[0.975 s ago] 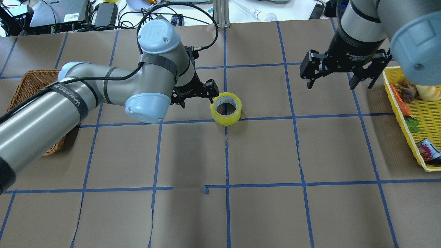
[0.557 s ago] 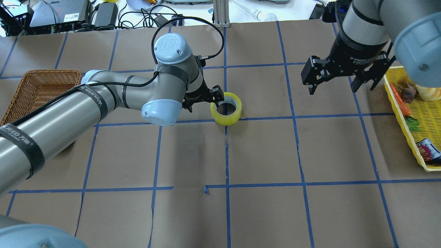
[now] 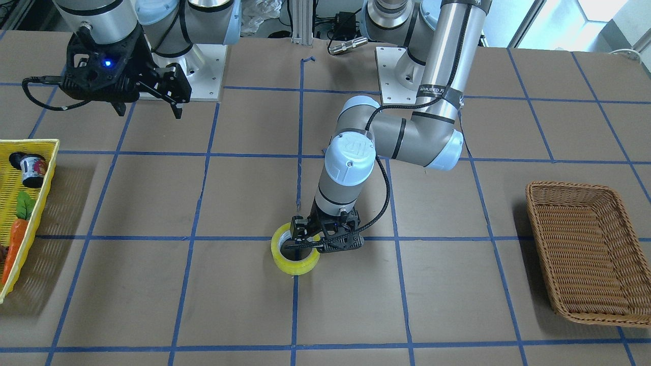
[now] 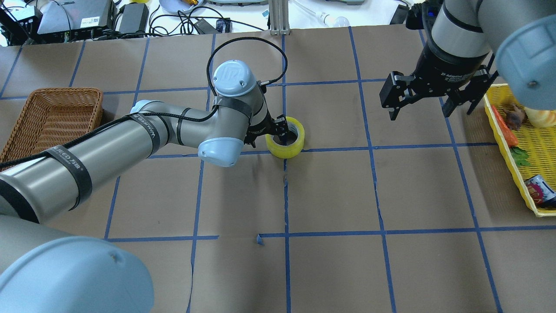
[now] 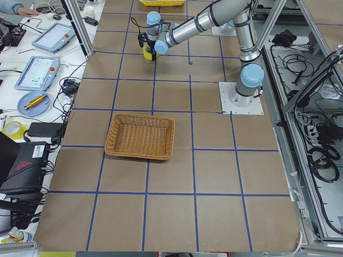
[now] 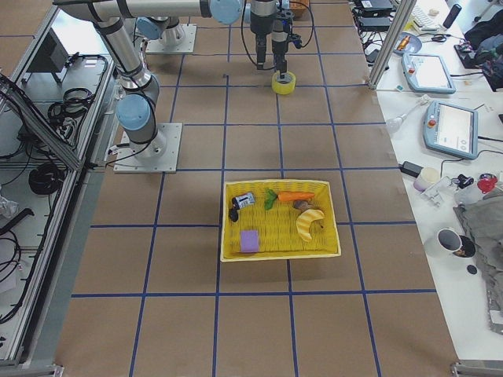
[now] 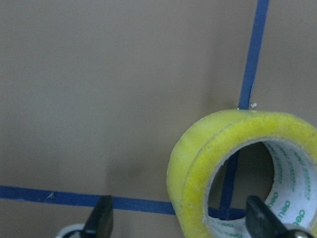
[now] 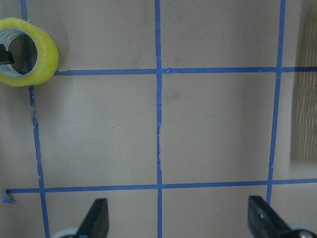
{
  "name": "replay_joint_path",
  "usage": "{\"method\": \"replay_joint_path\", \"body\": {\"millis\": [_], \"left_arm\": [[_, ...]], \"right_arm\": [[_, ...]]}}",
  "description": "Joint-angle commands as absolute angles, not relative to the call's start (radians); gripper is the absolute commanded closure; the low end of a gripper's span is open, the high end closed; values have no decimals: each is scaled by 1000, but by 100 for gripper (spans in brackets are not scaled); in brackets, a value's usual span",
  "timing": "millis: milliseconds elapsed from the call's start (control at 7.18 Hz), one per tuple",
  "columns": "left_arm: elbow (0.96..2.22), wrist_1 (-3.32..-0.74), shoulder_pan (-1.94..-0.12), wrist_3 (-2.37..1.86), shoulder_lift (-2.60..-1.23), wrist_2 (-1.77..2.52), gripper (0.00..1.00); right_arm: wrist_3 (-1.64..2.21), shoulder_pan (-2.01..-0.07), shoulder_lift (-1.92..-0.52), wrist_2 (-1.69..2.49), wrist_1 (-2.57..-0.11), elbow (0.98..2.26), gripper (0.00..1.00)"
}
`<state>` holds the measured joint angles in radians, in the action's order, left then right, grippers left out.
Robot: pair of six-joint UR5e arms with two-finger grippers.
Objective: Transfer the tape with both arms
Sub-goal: 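Carry the tape roll with the left gripper over the wicker basket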
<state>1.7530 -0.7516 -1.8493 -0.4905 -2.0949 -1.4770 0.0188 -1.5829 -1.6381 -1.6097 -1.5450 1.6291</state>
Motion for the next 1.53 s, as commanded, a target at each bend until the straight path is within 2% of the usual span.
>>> {"method": "replay_joint_path", "body": {"millis": [0, 139, 557, 836, 975, 1254, 1393], "left_arm": [[1747, -720, -1842, -482, -2074, -1477, 95], [1765, -713, -1820, -457, -2056, -1482, 100], [1749, -722, -1742, -326, -2001, -1480, 100], [1737, -788, -1573, -116, -1909, -1461, 100], [1736, -901, -1495, -35, -1878, -1465, 100], [1723, -1004, -1294, 200, -1862, -1435, 100], [1686, -1040, -1249, 268, -1862, -1427, 100]], "right_arm": [[20, -1585, -1640, -1608, -1543, 1629, 0], [20, -1586, -1640, -1599, -1545, 1629, 0], [20, -1586, -1641, -1598, -1543, 1628, 0], [18, -1586, -1641, -1594, -1526, 1629, 0], [20, -1588, -1641, -1594, -1525, 1629, 0], [20, -1588, -1640, -1594, -1517, 1631, 0], [20, -1588, -1637, -1594, -1514, 1631, 0]]}}
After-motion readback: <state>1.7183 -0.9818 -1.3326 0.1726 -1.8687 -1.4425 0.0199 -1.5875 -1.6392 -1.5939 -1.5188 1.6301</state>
